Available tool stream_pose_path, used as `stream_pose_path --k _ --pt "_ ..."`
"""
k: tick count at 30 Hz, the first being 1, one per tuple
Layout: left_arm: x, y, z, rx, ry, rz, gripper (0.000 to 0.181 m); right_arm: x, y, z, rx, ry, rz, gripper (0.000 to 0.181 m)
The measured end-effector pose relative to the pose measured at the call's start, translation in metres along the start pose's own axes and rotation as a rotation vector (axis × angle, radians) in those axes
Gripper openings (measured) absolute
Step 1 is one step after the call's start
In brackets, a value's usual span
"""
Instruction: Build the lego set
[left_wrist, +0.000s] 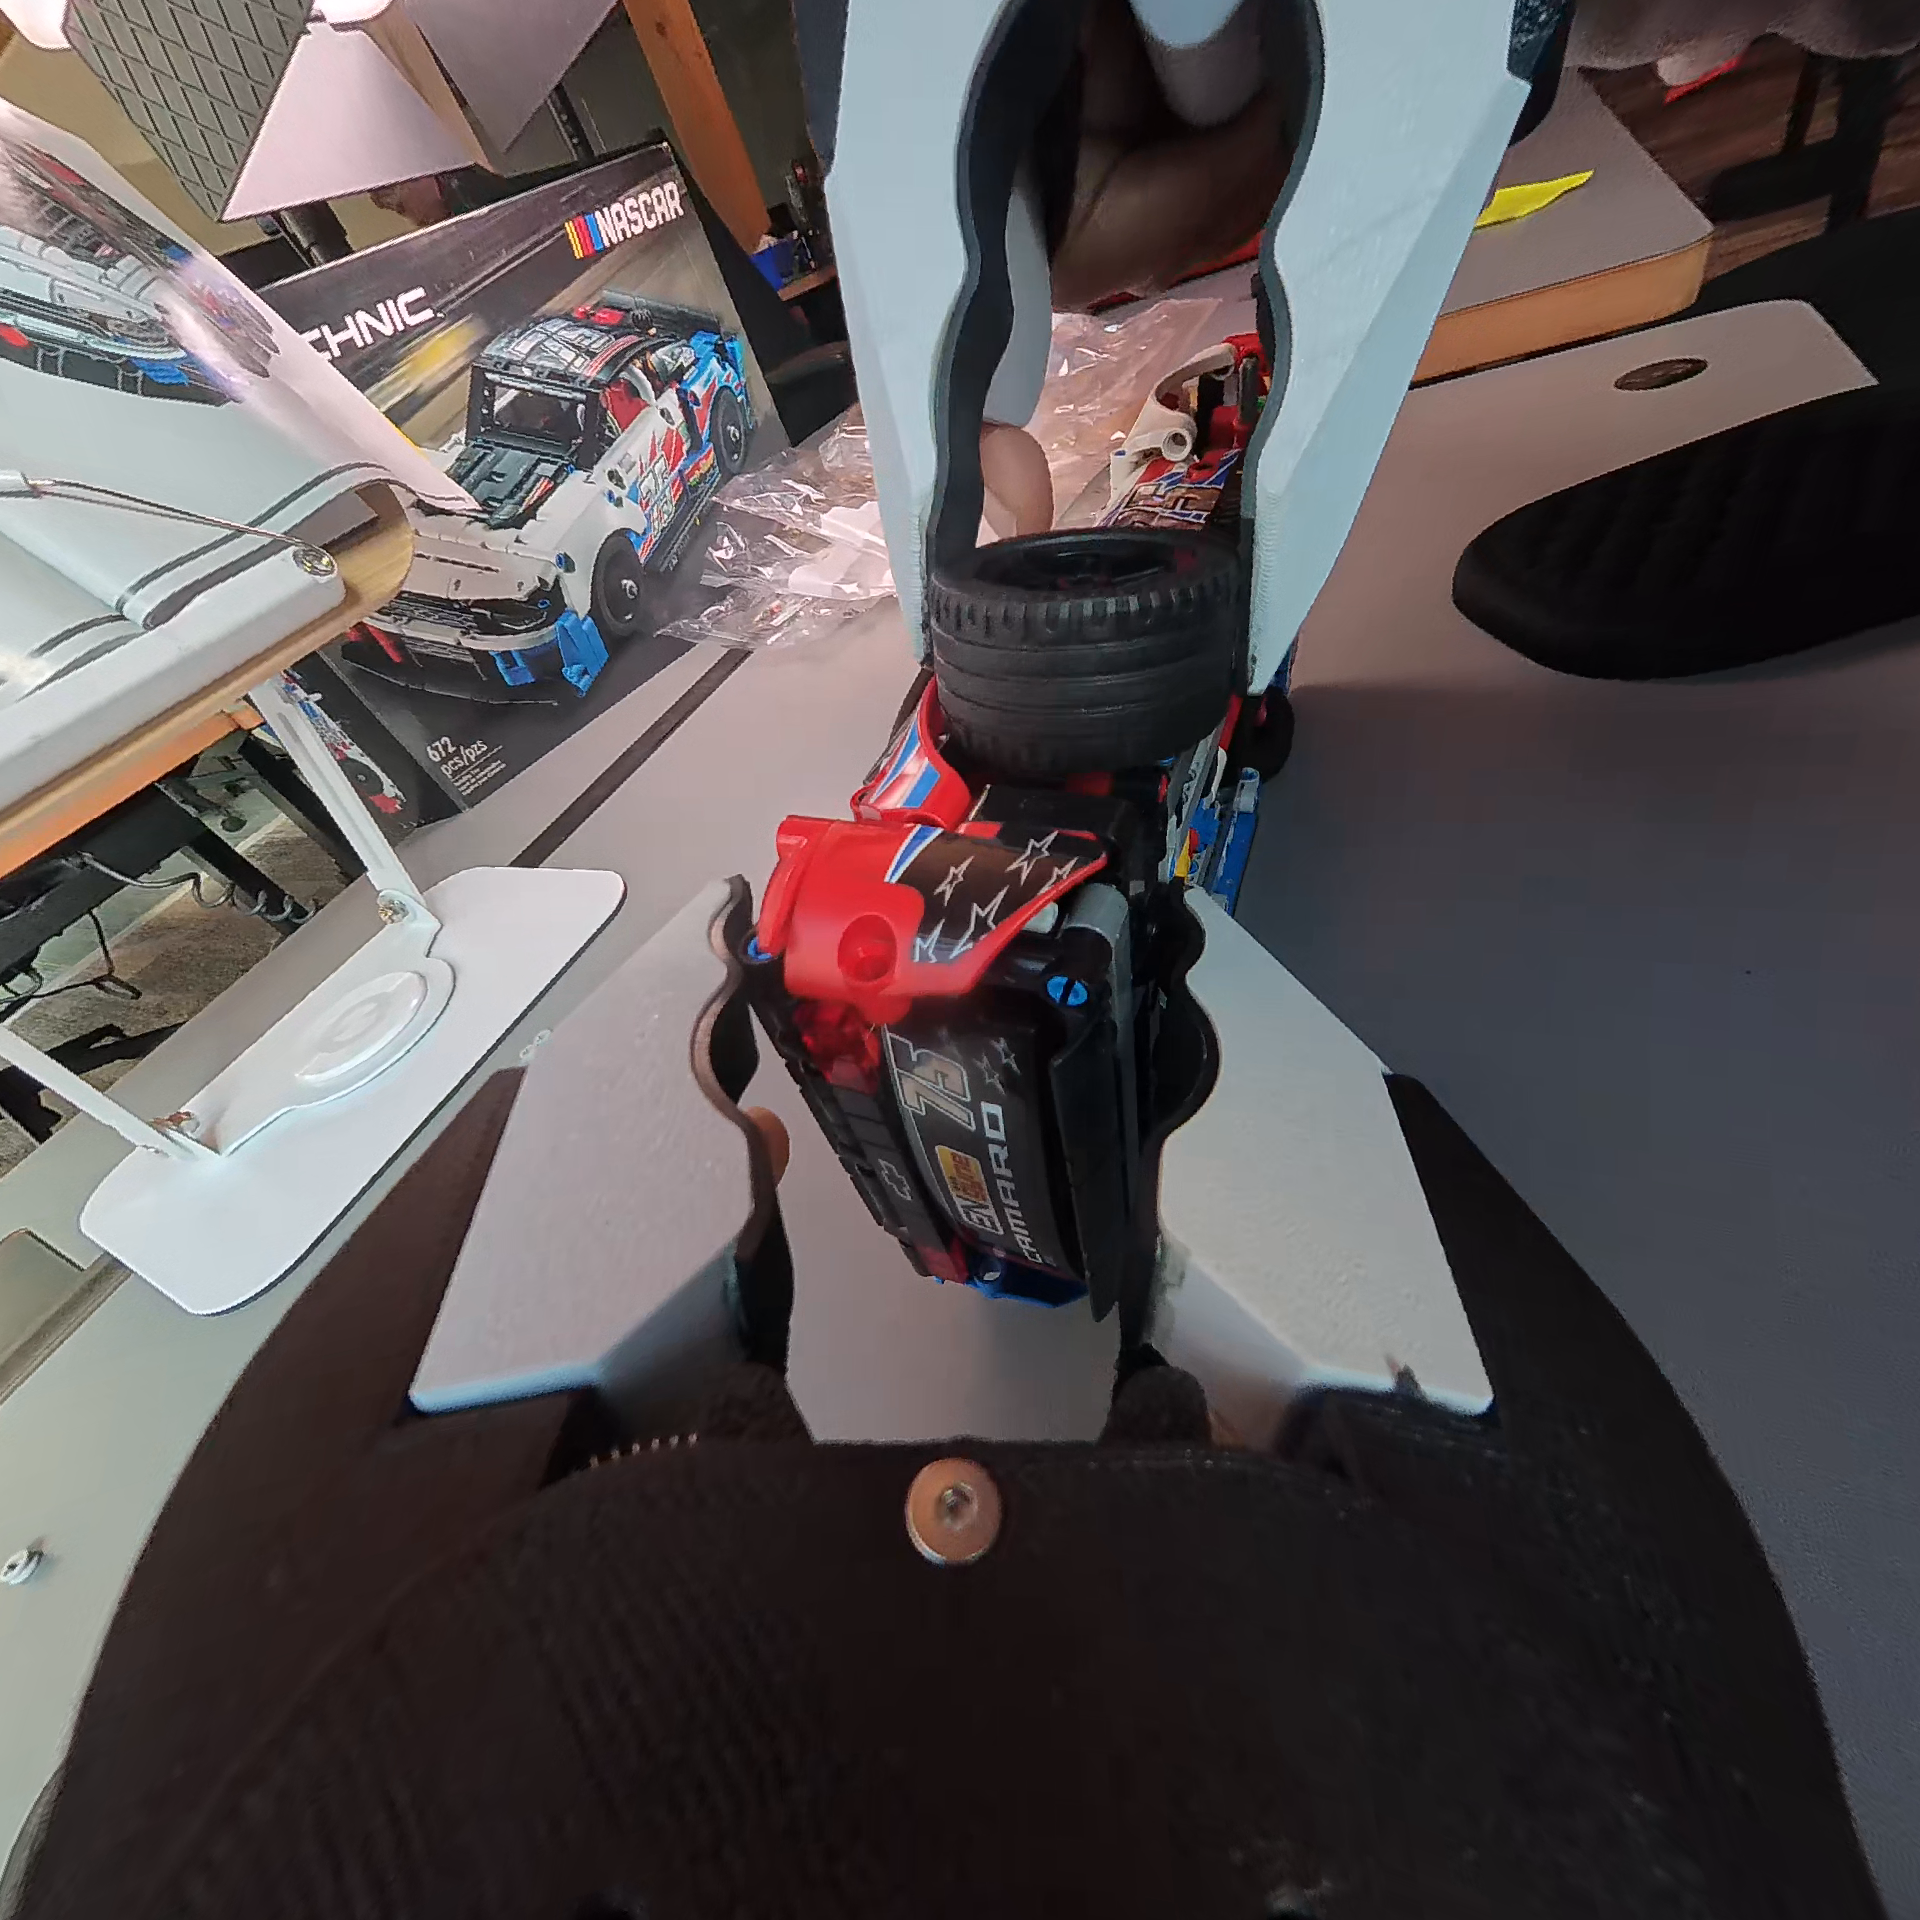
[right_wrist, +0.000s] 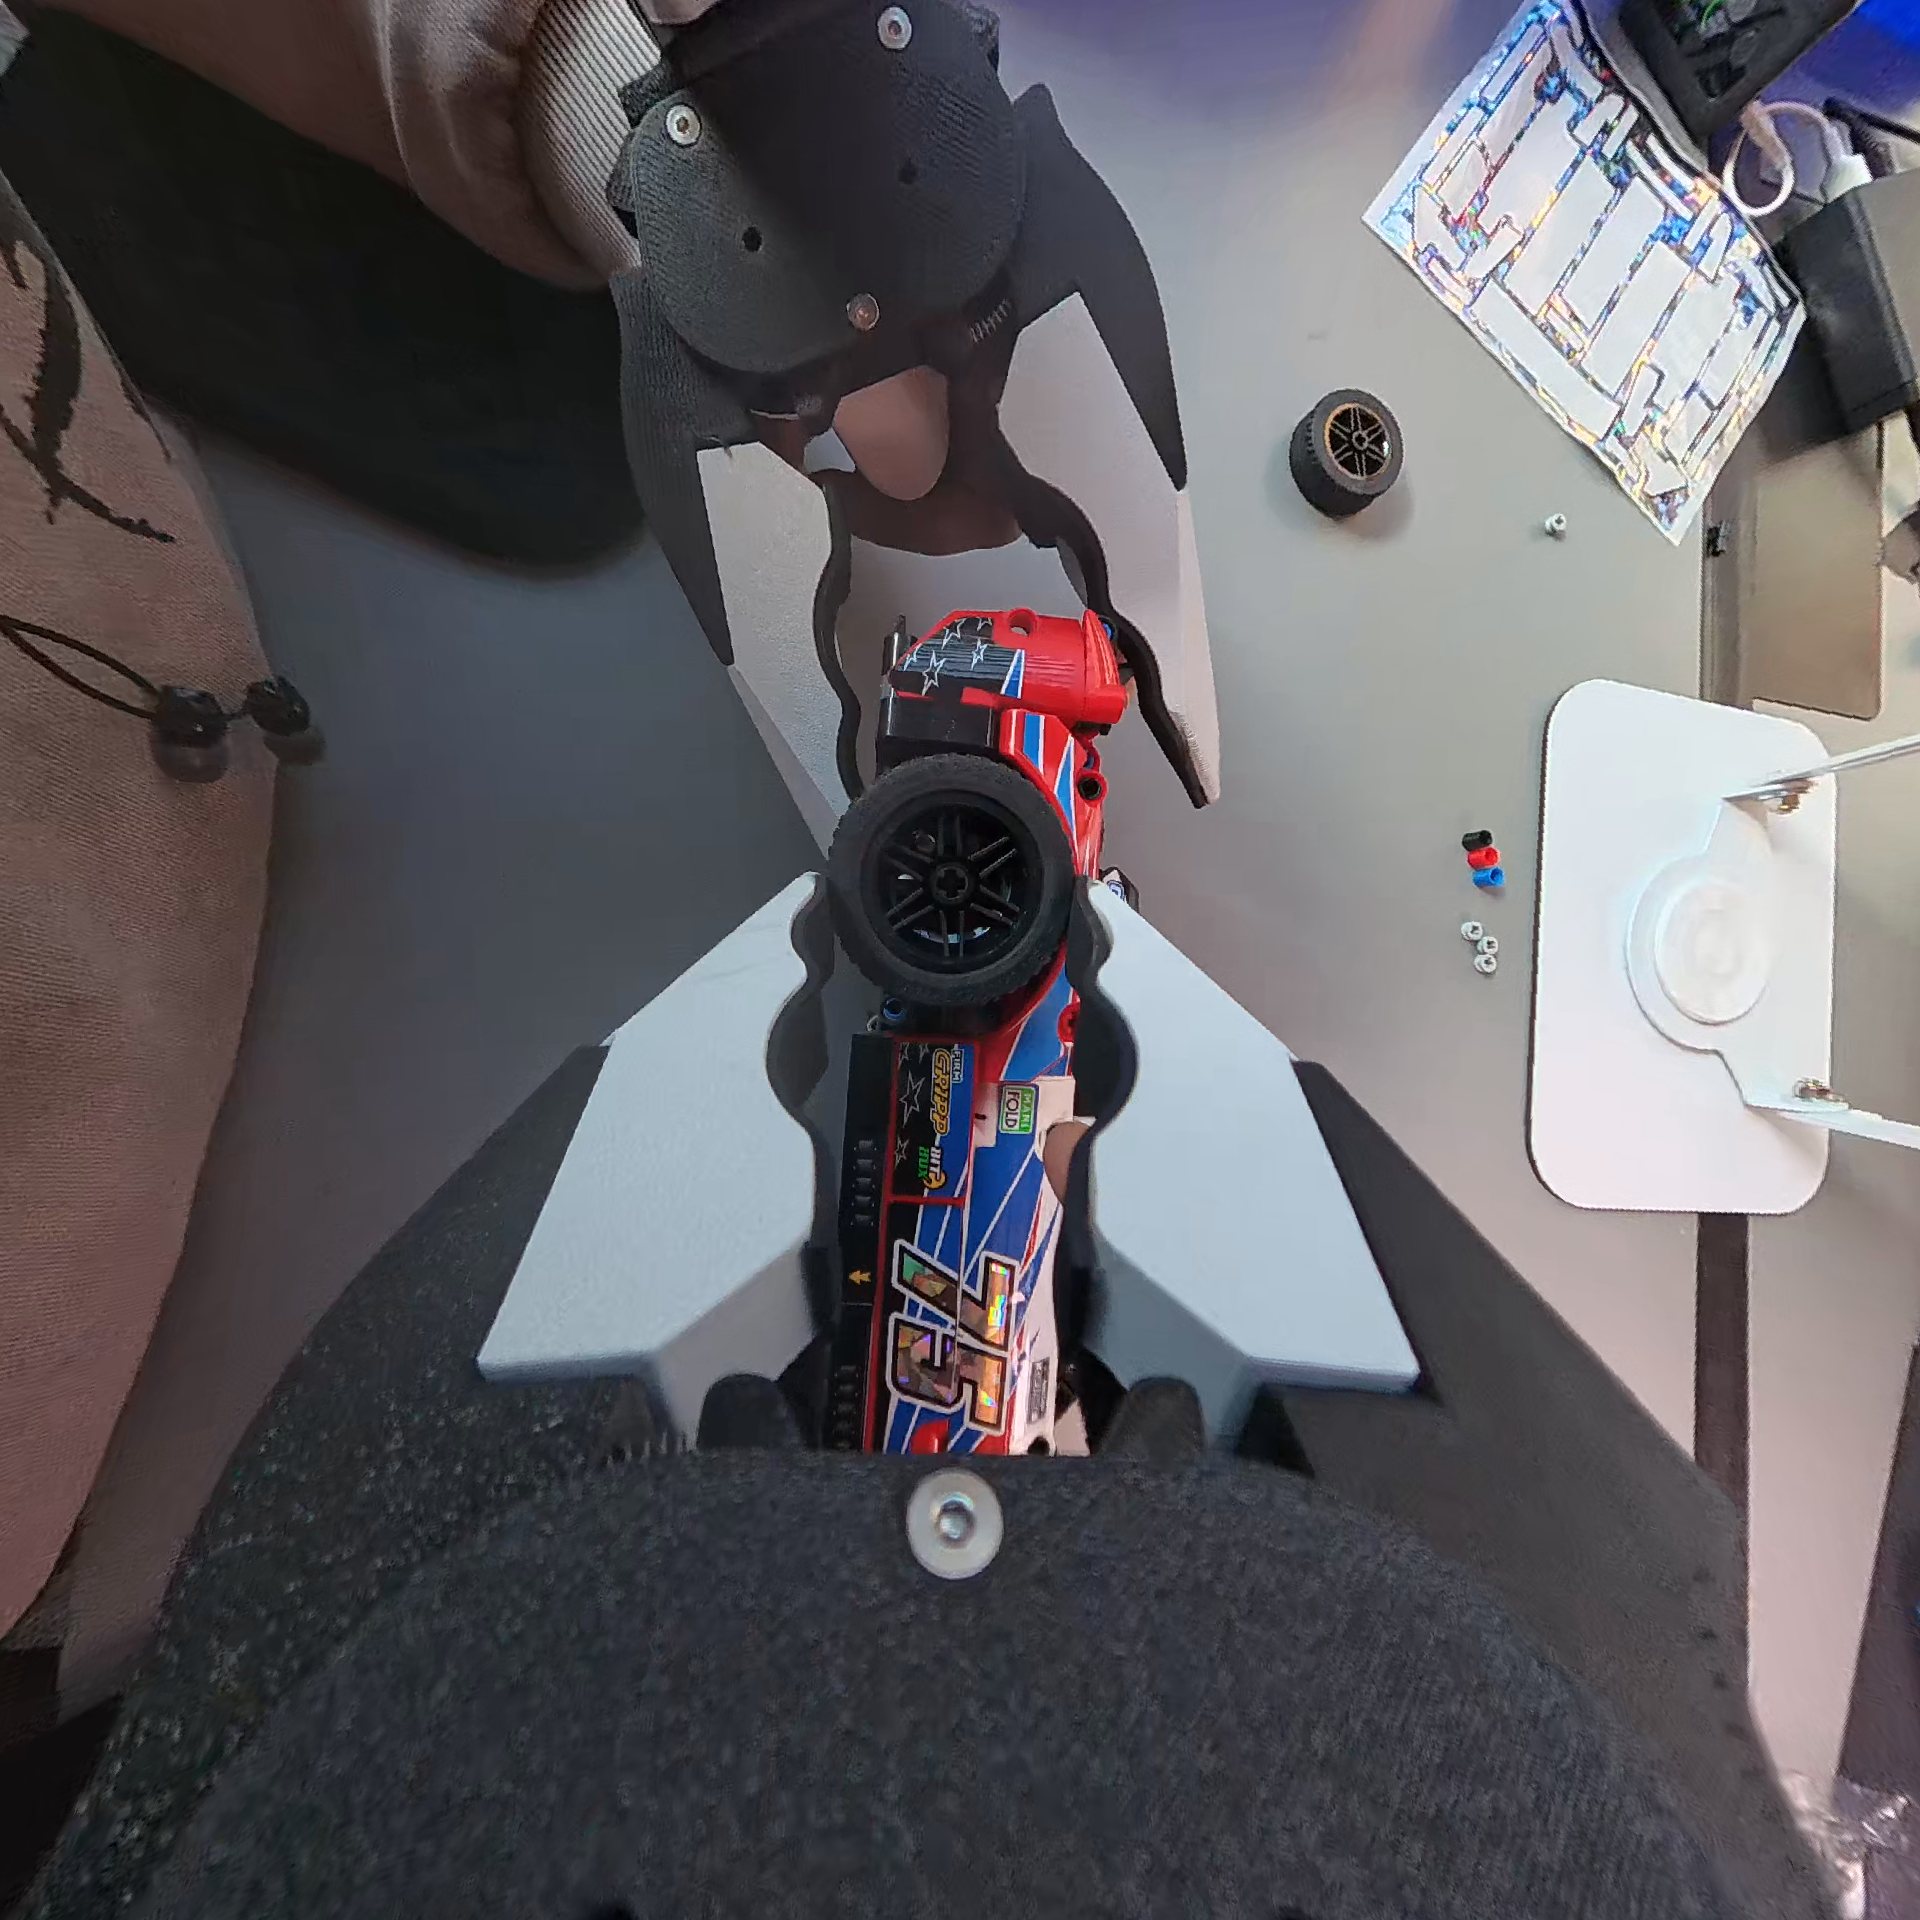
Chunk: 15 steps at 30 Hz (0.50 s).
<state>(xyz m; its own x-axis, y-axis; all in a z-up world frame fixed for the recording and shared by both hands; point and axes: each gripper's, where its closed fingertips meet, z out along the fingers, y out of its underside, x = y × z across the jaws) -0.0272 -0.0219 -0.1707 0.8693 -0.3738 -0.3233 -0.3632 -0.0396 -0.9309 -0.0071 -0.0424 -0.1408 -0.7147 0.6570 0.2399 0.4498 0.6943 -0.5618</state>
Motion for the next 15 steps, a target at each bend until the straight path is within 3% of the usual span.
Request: stream_pose_path --k 15 --pt "0.0013 0.0067 0.0017 0.003 0.060 -0.119 0.075 0.0010 0.0006 0.0025 -0.164 -0.051 -0.001 0.042"
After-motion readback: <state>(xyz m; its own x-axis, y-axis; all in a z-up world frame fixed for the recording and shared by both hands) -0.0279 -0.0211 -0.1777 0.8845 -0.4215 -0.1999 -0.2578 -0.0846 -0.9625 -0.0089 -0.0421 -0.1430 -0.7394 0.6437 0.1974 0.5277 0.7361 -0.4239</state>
